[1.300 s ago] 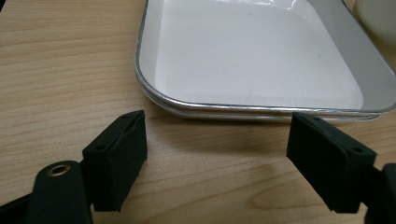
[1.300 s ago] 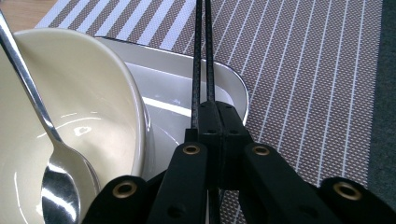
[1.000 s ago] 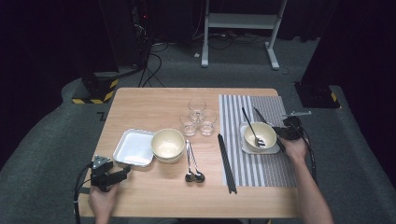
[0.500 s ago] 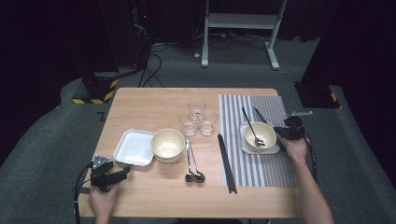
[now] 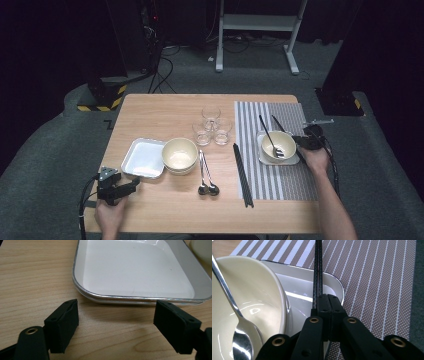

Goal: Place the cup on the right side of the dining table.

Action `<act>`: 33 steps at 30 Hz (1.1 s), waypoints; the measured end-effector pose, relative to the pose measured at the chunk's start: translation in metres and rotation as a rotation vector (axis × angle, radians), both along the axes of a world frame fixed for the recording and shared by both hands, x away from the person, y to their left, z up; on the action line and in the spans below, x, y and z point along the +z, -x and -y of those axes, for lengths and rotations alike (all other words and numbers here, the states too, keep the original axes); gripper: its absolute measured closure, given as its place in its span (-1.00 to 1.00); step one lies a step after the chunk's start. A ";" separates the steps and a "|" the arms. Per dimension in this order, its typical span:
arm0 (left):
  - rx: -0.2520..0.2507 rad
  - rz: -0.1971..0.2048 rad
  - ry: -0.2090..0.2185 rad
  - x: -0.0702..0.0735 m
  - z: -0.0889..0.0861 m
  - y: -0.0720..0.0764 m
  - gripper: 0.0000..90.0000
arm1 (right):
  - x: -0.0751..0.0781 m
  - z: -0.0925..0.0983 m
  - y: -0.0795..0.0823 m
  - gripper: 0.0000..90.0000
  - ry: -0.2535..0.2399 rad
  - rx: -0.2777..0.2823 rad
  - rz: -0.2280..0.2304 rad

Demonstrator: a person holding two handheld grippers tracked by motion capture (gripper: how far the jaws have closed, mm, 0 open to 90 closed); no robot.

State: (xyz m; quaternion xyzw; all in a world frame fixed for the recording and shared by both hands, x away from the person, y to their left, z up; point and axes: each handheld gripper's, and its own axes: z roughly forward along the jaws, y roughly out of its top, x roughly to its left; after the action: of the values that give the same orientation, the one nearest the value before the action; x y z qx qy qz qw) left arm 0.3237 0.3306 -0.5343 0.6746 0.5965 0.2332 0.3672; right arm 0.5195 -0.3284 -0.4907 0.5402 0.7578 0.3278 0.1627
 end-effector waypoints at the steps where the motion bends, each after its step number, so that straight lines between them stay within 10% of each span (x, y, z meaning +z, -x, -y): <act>1: 0.000 0.000 0.000 0.000 0.000 0.000 -0.55 | 0.000 0.000 0.000 0.98 -0.001 0.001 0.001; 33: -0.004 -0.001 -0.006 0.000 0.001 0.000 -0.56 | 0.034 -0.004 0.052 0.84 -0.016 -0.057 0.169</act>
State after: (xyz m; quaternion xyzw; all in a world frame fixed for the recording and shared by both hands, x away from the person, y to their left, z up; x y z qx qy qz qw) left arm 0.3236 0.3298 -0.5343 0.6768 0.5947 0.2341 0.3654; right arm 0.4670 -0.3239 -0.4567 0.5331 0.7231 0.3736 0.2310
